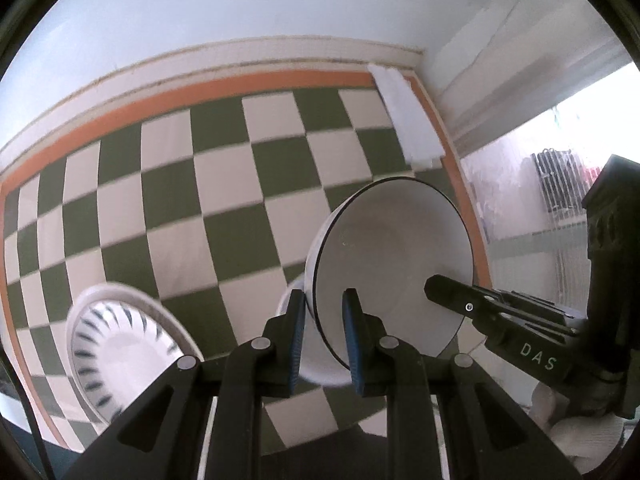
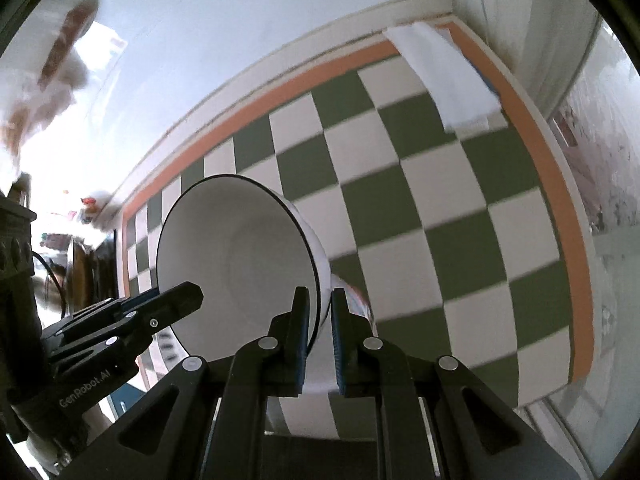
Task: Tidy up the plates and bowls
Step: 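Carry the black-rimmed bowl with both grippers onto the bowl stack, open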
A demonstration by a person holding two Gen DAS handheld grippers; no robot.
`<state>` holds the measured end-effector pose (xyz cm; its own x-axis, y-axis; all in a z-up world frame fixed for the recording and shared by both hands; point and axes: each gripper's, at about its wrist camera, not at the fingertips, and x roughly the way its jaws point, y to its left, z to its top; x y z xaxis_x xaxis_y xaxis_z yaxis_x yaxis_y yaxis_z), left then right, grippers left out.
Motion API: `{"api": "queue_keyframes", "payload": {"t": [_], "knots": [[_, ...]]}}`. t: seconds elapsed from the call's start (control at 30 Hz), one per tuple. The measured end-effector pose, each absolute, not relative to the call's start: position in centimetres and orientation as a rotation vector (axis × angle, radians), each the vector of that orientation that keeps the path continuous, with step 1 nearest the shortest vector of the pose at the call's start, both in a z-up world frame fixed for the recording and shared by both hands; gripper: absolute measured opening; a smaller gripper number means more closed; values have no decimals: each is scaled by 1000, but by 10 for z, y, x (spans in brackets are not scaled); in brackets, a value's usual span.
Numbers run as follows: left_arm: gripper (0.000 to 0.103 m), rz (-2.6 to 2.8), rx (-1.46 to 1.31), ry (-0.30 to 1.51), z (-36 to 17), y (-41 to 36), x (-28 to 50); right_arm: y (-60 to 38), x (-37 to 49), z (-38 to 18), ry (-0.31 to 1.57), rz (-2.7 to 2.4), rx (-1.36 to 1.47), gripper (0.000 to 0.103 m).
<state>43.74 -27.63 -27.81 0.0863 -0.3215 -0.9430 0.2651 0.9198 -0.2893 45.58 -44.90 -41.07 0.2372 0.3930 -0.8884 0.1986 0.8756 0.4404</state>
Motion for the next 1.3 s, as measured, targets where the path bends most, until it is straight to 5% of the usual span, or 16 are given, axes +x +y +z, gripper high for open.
{"api": "queue_keyframes", "payload": {"t": [0.6, 1.3], "knots": [[17, -364, -4, 1541, -341, -277, 415, -433, 429, -477, 1453, 132, 531, 13], [17, -346, 18, 1559, -347, -280, 415, -435, 433, -480, 1467, 143, 528, 19]]}}
